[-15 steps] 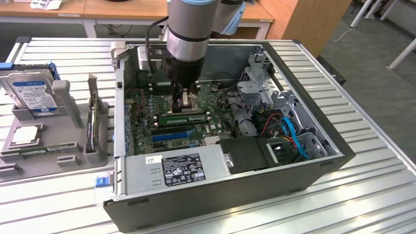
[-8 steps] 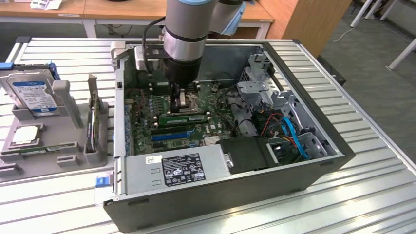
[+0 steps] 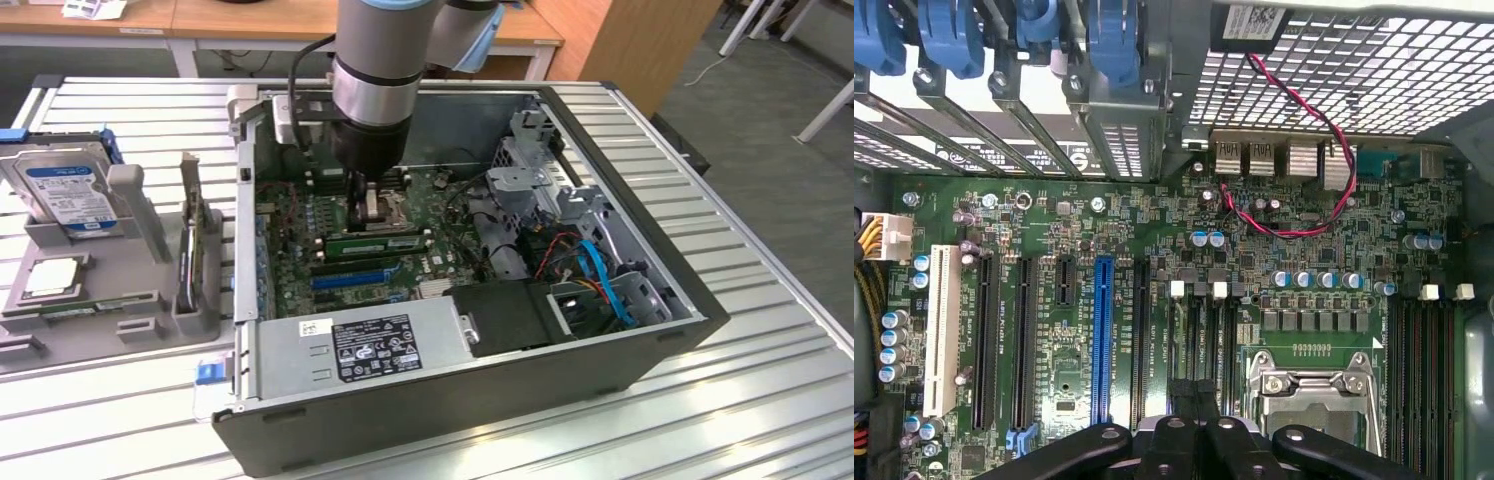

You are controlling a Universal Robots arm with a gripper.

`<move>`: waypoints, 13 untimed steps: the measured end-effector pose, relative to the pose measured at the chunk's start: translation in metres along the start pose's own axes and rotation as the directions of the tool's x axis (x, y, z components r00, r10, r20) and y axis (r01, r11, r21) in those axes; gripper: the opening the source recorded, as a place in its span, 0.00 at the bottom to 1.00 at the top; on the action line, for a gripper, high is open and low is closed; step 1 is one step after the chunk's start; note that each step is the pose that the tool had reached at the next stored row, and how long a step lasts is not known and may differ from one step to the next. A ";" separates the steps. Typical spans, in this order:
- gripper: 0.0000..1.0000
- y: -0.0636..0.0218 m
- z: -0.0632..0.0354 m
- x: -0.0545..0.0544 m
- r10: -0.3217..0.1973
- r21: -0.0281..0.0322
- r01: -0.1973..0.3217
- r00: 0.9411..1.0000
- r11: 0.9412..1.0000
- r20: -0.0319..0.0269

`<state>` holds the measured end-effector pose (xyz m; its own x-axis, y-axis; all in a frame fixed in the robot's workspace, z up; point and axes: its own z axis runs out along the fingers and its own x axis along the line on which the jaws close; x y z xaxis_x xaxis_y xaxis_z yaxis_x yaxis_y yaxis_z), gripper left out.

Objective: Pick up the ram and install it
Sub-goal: 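Press down the ram until it locks into place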

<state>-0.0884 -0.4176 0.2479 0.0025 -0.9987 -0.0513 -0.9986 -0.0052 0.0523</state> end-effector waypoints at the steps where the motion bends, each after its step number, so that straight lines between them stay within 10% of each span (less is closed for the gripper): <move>1: 0.10 0.0000 0.0000 0.000 0.000 0.000 0.000 1.000 1.000 0.000; 13: 0.10 -0.0001 0.0031 0.000 0.000 0.000 0.000 1.000 1.000 0.000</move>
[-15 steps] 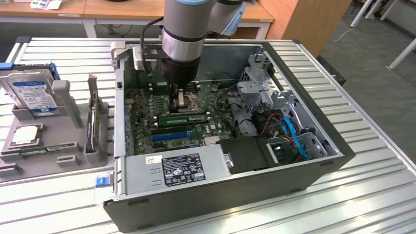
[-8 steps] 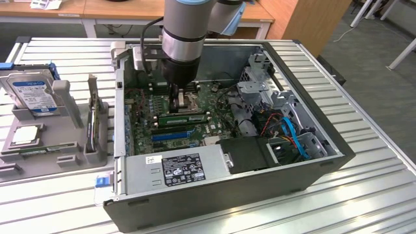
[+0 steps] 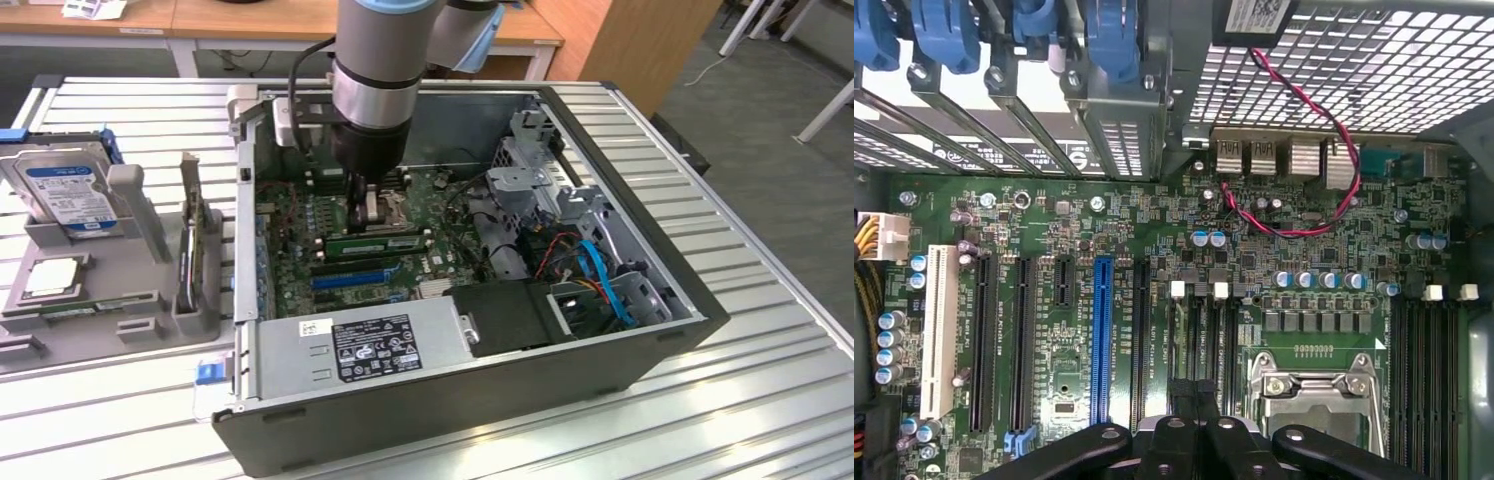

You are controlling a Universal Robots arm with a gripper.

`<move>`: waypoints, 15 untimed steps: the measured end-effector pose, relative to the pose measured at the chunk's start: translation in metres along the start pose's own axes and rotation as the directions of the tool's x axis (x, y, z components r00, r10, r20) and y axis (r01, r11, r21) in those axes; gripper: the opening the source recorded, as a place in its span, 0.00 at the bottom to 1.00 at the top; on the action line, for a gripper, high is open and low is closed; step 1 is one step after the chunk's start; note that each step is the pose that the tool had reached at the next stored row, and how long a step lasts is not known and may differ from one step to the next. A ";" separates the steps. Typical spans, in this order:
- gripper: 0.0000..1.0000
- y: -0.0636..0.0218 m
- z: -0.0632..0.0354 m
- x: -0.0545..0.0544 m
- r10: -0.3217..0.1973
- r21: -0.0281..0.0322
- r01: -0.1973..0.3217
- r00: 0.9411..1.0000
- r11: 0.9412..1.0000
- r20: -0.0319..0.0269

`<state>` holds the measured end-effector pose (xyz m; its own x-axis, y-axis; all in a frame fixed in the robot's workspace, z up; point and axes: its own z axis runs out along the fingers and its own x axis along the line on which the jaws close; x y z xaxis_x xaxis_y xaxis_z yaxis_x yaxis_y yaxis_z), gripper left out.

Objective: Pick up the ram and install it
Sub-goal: 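Press down the ram until it locks into place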

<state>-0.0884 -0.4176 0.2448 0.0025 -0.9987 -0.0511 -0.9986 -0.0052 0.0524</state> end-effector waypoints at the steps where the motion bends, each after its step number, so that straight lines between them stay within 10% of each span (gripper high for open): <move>1: 0.10 0.0000 0.0003 0.000 0.000 0.000 0.000 1.000 1.000 0.000; 15: 0.10 -0.0002 0.0028 0.000 0.000 0.000 0.000 1.000 1.000 0.000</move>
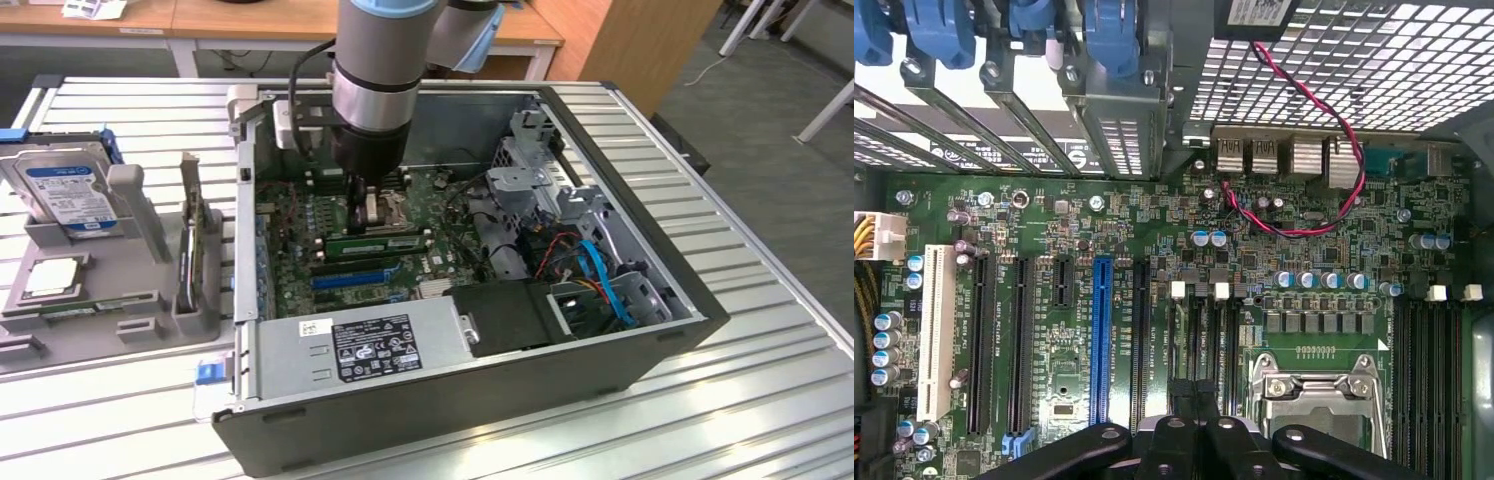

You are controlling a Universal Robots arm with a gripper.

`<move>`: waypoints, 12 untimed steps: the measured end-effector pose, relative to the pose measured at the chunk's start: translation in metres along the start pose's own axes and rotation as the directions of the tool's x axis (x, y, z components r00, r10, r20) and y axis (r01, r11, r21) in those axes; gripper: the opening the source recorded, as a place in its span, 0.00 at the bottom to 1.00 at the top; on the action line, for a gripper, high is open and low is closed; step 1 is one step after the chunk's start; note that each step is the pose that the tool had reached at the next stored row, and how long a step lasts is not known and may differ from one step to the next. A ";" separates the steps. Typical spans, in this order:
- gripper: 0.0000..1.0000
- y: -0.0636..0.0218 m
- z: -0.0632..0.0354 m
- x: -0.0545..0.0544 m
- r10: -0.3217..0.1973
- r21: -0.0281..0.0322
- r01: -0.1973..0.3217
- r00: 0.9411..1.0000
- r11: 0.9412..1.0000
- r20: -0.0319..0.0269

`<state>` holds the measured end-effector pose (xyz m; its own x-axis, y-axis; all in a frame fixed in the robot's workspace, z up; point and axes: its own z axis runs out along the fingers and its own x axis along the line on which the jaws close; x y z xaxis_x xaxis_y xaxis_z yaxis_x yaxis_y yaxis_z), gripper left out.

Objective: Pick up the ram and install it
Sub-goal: 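Press down the ram until it locks into place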

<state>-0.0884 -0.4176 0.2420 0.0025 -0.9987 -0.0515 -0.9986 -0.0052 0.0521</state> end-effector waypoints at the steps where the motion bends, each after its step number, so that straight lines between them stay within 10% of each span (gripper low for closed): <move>1: 0.10 0.0000 0.0005 0.000 0.000 0.000 0.000 1.000 1.000 0.000; 12: 0.10 -0.0002 0.0044 0.000 0.000 0.000 0.000 1.000 1.000 0.000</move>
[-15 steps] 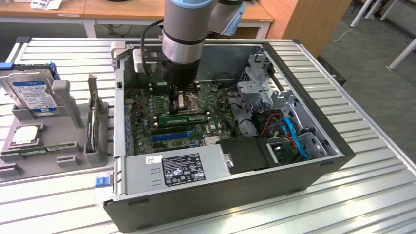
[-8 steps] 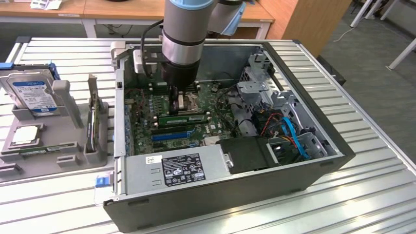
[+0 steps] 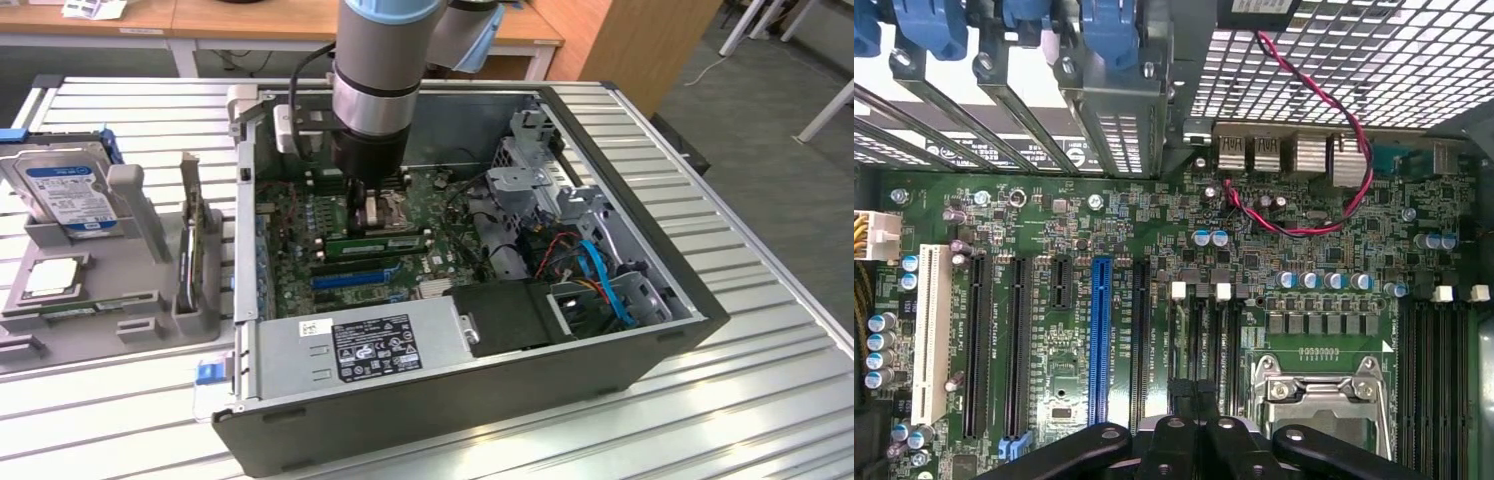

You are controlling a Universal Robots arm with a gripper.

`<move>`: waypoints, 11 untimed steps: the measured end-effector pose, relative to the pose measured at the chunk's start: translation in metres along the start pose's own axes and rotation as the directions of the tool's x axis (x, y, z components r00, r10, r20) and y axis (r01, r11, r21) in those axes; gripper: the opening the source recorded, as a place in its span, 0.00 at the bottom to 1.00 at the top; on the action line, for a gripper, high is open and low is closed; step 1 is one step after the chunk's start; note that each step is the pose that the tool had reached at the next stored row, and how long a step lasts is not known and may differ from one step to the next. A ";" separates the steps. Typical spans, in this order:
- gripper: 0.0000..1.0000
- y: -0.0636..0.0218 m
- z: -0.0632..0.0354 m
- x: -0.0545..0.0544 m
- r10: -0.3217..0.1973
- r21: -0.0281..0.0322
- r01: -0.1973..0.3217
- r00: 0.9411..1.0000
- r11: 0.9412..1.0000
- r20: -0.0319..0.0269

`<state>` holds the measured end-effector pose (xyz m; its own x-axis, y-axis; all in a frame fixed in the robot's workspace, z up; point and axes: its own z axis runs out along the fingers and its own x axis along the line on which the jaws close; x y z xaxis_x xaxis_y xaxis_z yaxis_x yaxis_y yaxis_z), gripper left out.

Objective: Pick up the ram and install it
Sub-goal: 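Press down the ram until it locks into place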

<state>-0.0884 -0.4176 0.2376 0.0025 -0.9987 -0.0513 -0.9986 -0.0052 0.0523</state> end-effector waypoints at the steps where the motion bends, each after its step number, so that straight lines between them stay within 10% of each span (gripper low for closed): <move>1: 0.10 0.0000 0.0004 0.000 0.000 0.000 0.000 1.000 1.000 0.000; 11: 0.10 -0.0002 0.0040 0.000 0.000 0.000 0.000 1.000 1.000 0.000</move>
<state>-0.0885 -0.4176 0.2336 0.0024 -0.9987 -0.0511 -0.9986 -0.0051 0.0524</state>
